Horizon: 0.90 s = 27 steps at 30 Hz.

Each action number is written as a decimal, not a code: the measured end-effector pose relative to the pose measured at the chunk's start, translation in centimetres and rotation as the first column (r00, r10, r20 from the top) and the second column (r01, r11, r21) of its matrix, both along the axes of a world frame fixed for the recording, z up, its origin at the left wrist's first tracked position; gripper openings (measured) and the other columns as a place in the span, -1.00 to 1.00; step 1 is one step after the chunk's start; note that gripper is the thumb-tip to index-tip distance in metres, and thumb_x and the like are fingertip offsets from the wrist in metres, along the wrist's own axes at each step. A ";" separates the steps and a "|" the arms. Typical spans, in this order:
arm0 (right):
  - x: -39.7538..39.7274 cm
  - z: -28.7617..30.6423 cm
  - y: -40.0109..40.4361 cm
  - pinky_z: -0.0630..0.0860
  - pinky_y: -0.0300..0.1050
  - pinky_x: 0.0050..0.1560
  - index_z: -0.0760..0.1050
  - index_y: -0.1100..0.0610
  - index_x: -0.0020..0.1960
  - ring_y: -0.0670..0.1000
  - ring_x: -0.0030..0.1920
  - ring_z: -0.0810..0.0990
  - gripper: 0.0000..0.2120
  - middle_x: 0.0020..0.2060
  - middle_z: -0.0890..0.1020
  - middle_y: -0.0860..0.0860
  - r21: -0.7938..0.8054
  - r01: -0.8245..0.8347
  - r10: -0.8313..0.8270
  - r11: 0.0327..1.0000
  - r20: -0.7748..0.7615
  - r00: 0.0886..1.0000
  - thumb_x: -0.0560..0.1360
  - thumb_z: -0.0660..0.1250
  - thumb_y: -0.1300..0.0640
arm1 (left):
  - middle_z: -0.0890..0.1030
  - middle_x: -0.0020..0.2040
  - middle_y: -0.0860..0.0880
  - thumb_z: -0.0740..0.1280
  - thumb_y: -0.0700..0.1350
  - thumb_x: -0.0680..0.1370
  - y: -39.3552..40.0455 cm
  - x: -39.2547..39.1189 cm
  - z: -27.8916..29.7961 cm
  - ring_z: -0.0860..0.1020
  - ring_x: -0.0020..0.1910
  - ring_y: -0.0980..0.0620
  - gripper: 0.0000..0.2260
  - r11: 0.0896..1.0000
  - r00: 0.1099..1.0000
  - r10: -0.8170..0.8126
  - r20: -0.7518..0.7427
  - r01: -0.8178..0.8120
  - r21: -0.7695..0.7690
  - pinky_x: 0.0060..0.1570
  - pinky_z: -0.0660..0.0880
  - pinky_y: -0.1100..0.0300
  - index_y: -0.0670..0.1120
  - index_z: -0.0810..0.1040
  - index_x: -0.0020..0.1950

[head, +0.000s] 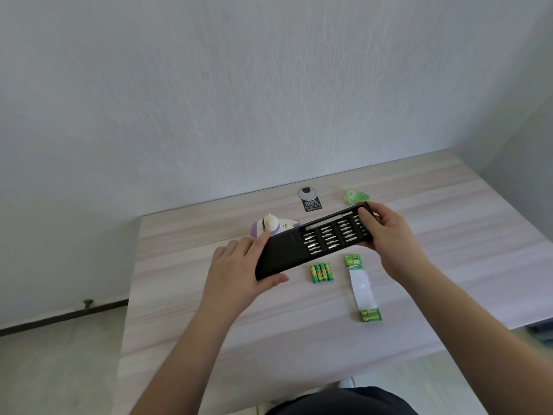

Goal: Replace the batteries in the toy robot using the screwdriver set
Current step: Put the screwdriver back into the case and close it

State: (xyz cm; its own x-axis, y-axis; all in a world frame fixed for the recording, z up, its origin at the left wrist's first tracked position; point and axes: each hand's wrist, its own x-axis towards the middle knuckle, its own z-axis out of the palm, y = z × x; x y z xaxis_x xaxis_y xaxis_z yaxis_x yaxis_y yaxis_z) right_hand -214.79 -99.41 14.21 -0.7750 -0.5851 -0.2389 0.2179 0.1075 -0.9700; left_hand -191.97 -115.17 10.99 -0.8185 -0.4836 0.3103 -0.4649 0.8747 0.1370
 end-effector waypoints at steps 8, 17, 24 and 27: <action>0.6 0.0 -0.3 0.61 -0.23 -0.22 0.49 0.18 0.24 -0.02 -0.13 0.66 -0.77 -0.08 0.67 0.09 0.010 -0.023 0.024 1.000 -0.010 1.000 0.62 0.22 0.17 | 0.58 0.03 0.04 0.14 0.44 0.36 0.1 -0.1 -0.3 0.55 -0.02 -0.03 -0.27 0.994 1.000 0.015 -0.007 -0.016 -0.107 -0.05 0.45 0.06 0.04 0.38 0.40; 0.3 0.0 -0.5 0.59 -0.27 -0.26 0.48 0.19 0.26 -0.04 -0.16 0.64 -0.76 -0.09 0.65 0.08 0.003 -0.020 0.020 1.000 0.011 1.000 0.62 0.22 0.18 | 0.58 0.04 0.05 0.22 0.42 0.35 -0.4 0.2 -0.5 0.57 0.00 -0.02 -0.28 0.992 1.000 0.006 0.005 -0.006 -0.127 -0.02 0.46 0.07 0.04 0.38 0.40; 0.6 -0.2 -0.6 0.62 -0.25 -0.24 0.49 0.17 0.23 -0.02 -0.13 0.62 -0.79 -0.06 0.63 0.07 -0.010 -0.006 0.007 1.000 0.060 0.998 0.64 0.18 0.19 | 0.58 0.03 0.05 0.12 0.43 0.37 -0.4 0.0 -0.8 0.56 -0.01 -0.02 -0.28 0.993 1.000 0.012 0.012 -0.011 -0.116 -0.02 0.46 0.06 0.04 0.42 0.39; 0.7 -0.3 -0.7 0.63 -0.23 -0.22 0.48 0.14 0.19 -0.04 -0.16 0.61 -0.82 -0.10 0.61 0.04 -0.020 0.018 -0.016 1.000 0.072 0.997 0.64 0.17 0.19 | 0.58 0.02 0.04 0.12 0.43 0.37 -0.2 -0.1 -0.9 0.57 -0.03 -0.03 -0.28 0.993 1.000 0.011 0.010 -0.010 -0.116 -0.03 0.47 0.06 0.03 0.44 0.38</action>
State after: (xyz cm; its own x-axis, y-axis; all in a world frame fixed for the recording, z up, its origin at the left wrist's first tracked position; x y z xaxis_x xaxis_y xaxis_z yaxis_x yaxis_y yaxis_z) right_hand -214.06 -100.16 13.90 -0.7663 -0.5774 -0.2819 0.2883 0.0830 -0.9539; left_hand -192.11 -115.39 10.07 -0.8170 -0.4536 0.3560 -0.4751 0.8794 0.0303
